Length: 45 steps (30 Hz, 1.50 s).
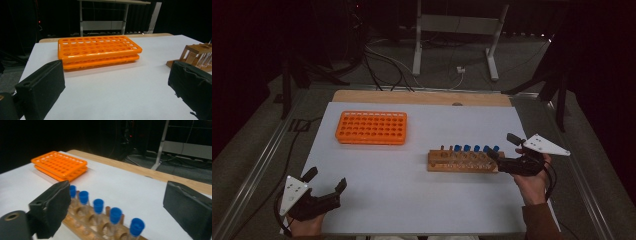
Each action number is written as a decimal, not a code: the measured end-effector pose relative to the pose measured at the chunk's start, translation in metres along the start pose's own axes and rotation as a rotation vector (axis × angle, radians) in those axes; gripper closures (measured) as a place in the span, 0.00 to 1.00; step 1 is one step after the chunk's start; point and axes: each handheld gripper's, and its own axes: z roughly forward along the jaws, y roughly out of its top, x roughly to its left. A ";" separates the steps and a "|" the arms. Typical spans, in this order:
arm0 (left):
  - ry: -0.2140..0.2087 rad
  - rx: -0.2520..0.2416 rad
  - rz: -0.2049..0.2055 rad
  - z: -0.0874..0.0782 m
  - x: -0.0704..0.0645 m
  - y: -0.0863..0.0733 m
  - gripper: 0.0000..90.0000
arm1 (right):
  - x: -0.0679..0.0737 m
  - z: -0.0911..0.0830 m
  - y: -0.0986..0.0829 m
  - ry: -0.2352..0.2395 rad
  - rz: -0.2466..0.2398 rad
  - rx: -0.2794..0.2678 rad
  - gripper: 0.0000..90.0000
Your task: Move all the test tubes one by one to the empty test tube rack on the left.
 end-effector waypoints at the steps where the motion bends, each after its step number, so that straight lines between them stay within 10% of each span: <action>1: 0.001 0.000 0.001 0.000 0.000 0.000 0.02 | -0.004 0.003 -0.001 -0.020 -0.010 0.017 0.16; 18: 0.000 0.005 0.011 0.002 0.001 0.000 0.02 | -0.024 0.017 -0.035 -0.017 0.040 0.132 0.70; 45: -0.001 0.006 0.015 0.003 -0.001 0.000 0.02 | -0.020 0.025 -0.042 -0.035 0.024 0.174 0.86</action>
